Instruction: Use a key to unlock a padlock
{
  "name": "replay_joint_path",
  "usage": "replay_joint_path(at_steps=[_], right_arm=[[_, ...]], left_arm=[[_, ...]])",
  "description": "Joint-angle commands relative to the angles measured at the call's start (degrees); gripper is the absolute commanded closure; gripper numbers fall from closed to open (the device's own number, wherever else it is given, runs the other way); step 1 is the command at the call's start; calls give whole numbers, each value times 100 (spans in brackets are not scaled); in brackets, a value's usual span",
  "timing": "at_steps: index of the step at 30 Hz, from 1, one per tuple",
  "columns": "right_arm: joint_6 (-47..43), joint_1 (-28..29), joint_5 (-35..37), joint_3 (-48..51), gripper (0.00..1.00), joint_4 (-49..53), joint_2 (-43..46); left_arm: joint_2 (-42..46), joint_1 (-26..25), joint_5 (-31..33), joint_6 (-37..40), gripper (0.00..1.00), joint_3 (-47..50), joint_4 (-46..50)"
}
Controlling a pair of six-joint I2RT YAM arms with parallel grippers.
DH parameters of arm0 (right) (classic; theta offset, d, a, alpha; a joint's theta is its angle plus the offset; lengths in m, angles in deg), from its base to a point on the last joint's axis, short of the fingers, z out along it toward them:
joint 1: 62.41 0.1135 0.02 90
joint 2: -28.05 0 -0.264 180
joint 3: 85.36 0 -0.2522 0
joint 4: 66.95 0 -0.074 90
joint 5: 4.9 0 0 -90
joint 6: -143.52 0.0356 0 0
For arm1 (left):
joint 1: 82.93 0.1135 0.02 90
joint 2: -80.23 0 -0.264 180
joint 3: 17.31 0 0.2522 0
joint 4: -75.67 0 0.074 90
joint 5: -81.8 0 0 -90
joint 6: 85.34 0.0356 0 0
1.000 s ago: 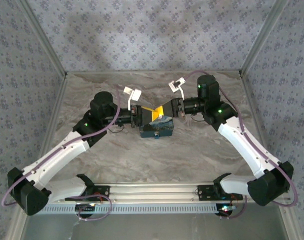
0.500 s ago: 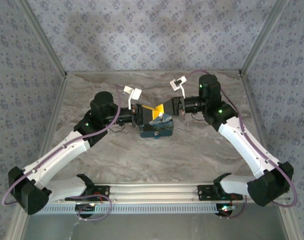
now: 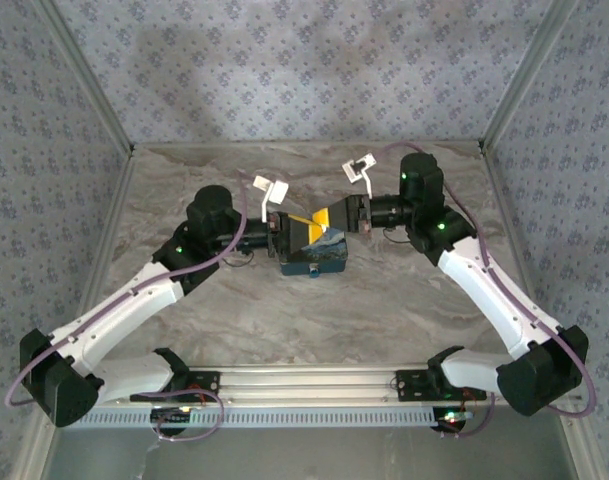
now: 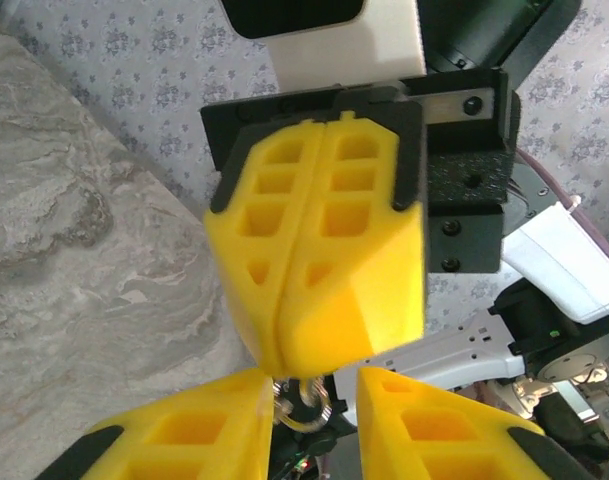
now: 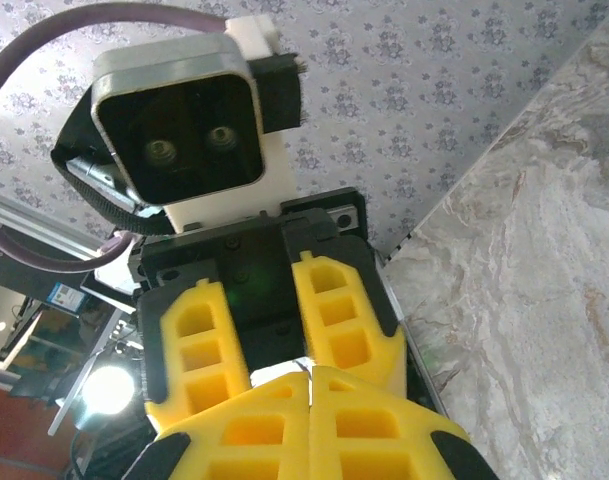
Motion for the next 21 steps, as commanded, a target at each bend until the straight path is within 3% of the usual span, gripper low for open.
replay_joint_path(at_steps=[1, 3, 8, 13, 15, 18, 21], right_arm=[[22, 57, -114, 34, 98, -193, 65], [38, 58, -114, 26, 98, -236, 74], [6, 72, -129, -8, 96, -230, 100], [-107, -109, 138, 14, 68, 11, 250], [-101, -256, 299, 103, 64, 23, 380], [-39, -387, 477, 337, 64, -129, 625], [132, -357, 562, 645, 72, -523, 793]], left_arm=[[-98, -28, -124, 12, 76, -95, -211], [-129, -28, -132, 5, 80, -86, -222], [-115, -34, -102, 2, 100, -69, -257], [-39, -29, 55, 65, 100, -35, -196], [-16, -28, 125, 60, 100, -9, -221], [9, -28, 220, 34, 100, 18, -298], [12, -27, 244, -12, 100, 21, -405]])
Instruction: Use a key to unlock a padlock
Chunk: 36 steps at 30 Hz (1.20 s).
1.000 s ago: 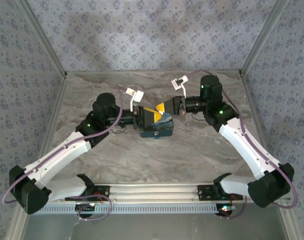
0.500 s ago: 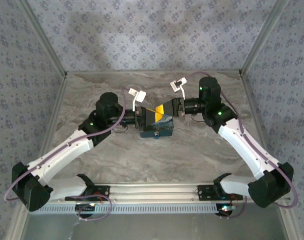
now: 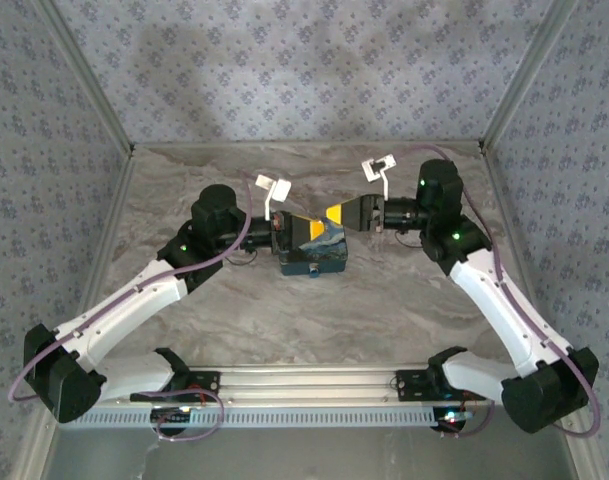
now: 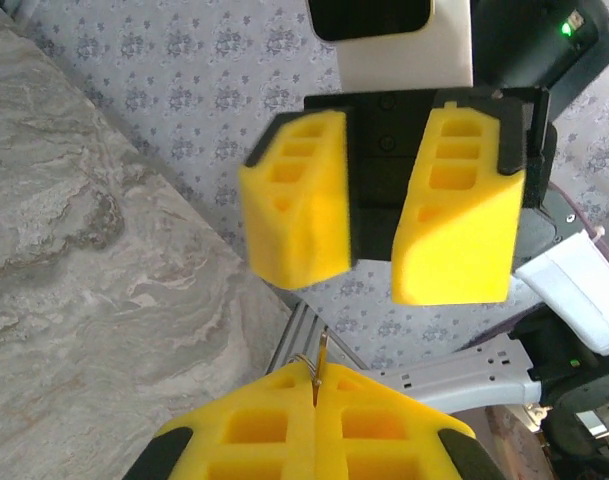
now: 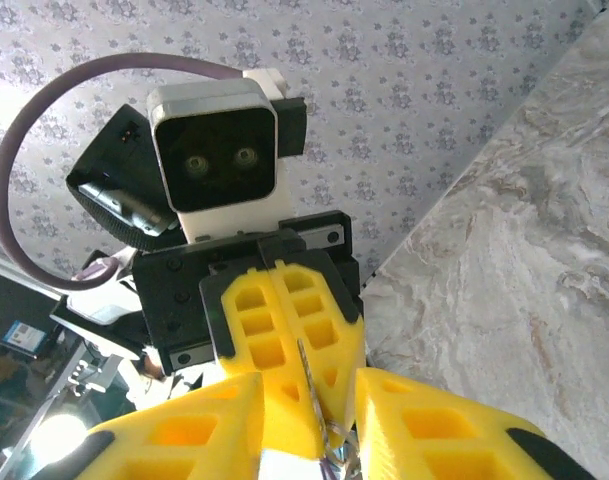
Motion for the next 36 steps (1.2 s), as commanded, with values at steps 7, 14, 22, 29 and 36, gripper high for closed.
replay_joint_path(at_steps=[7, 14, 22, 29, 36], right_arm=[[249, 182, 348, 623, 69, -812, 321], [456, 284, 331, 823, 65, -1587, 365], [495, 534, 157, 838, 85, -1945, 399], [465, 589, 147, 815, 100, -1946, 418], [329, 567, 79, 734, 100, -1703, 409]], left_arm=[[103, -2, 114, -92, 100, 51, -506], [115, -4, 79, -185, 100, 36, -596], [156, -2, 62, -211, 100, 40, -665], [160, -4, 38, -229, 100, 36, -710], [308, 48, 170, -177, 69, 80, -610]])
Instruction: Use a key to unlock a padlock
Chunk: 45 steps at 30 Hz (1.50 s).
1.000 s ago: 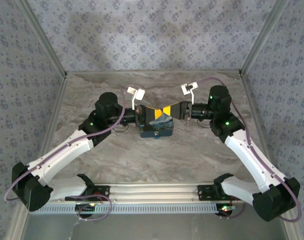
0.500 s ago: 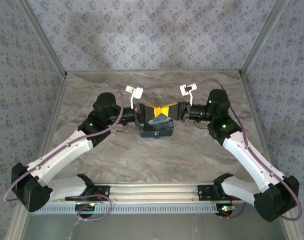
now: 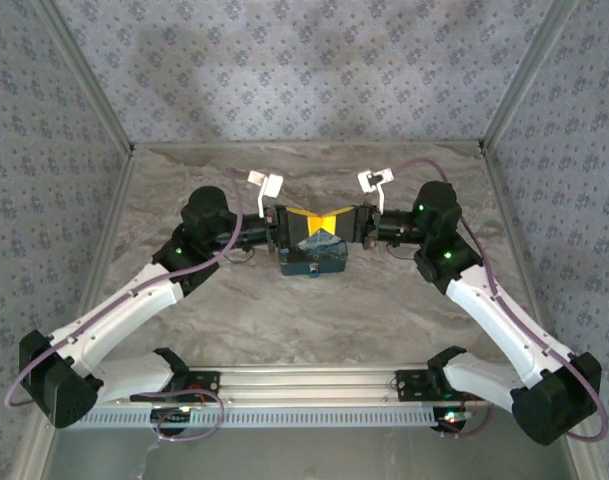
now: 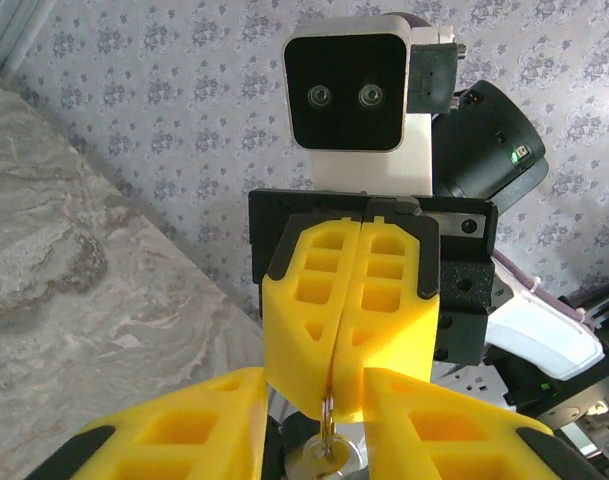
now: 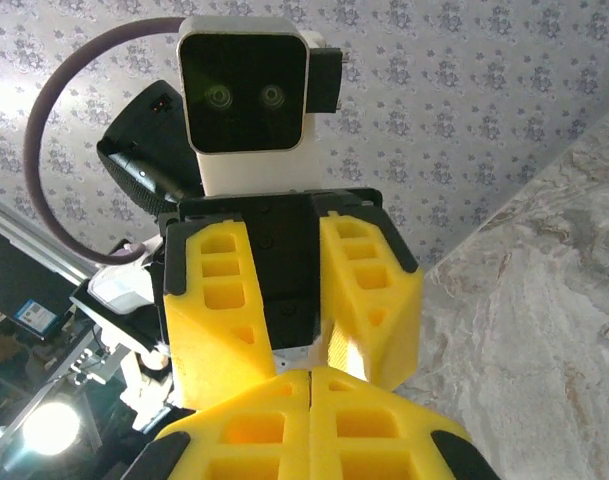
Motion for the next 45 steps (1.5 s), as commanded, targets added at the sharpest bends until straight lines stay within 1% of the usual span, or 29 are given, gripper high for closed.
replay_joint_path(at_steps=[1, 10, 14, 18, 20, 22, 23, 24, 30, 32, 38, 41, 45], right_arm=[[-159, 62, -240, -102, 100, 32, 79], [-162, -1, -193, -81, 100, 93, 138], [-127, -78, -111, -152, 100, 139, 182], [-109, -122, -54, -237, 100, 216, 201], [-89, -129, -36, -256, 100, 223, 210], [-78, -134, -14, -254, 100, 235, 211], [-74, -140, 4, -243, 100, 232, 211], [-67, -141, 24, -238, 100, 239, 219], [-17, -184, 140, -221, 100, 312, 211], [3, -198, 169, -225, 100, 321, 202], [83, -273, 289, -234, 100, 316, 218], [94, -287, 277, -223, 100, 305, 215], [111, -293, 263, -183, 100, 296, 245]], left_arm=[[125, 27, 57, 43, 69, 6, -113], [164, 67, 64, 10, 70, 84, -118], [224, 63, 60, -1, 63, 202, -166], [279, 64, 25, -124, 61, 378, -393], [262, 46, -15, -159, 58, 421, -467], [240, 28, -45, -198, 57, 447, -553], [218, 12, -60, -214, 55, 443, -583], [204, 1, -76, -205, 50, 428, -609], [91, -94, -176, -164, 44, 331, -687], [57, -128, -187, -142, 45, 305, -685], [-59, -191, -178, -94, 51, 261, -614], [-98, -201, -173, -83, 59, 239, -605], [-113, -201, -116, -31, 60, 199, -552]])
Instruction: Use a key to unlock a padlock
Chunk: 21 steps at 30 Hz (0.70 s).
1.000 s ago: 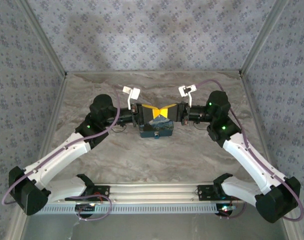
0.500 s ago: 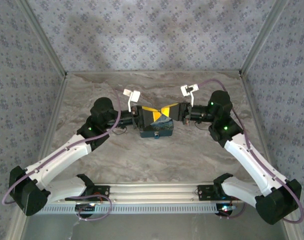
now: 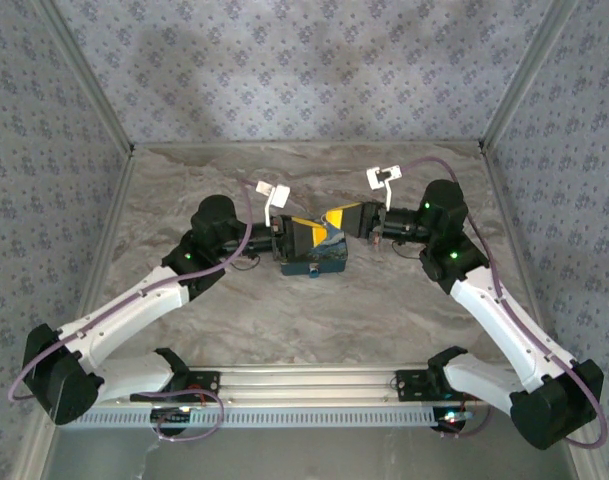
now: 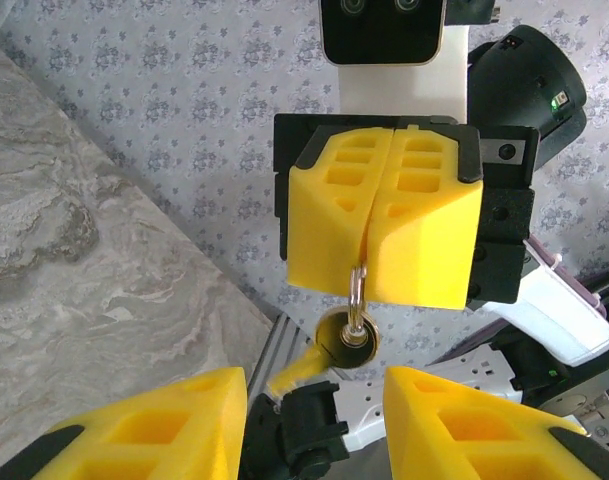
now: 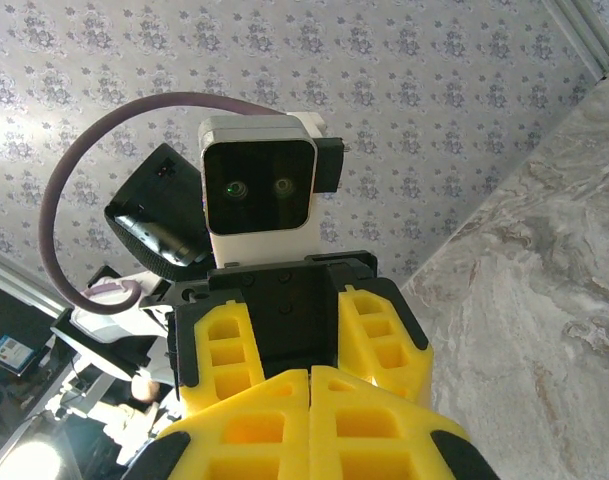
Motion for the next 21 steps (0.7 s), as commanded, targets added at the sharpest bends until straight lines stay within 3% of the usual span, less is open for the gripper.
replay_joint_path(at_steps=[1, 7, 12, 21], right_arm=[[78, -22, 36, -144, 100, -19, 134], [82, -20, 18, -124, 100, -35, 154], [86, -37, 27, -105, 100, -18, 162], [104, -145, 54, -51, 100, -20, 232]], left_arm=[[-32, -48, -45, 119, 60, -250, -139], [-142, -49, 52, 159, 52, -339, -49], [-252, -88, -40, 137, 52, -452, -137], [-262, -124, -81, 211, 74, -524, -26]])
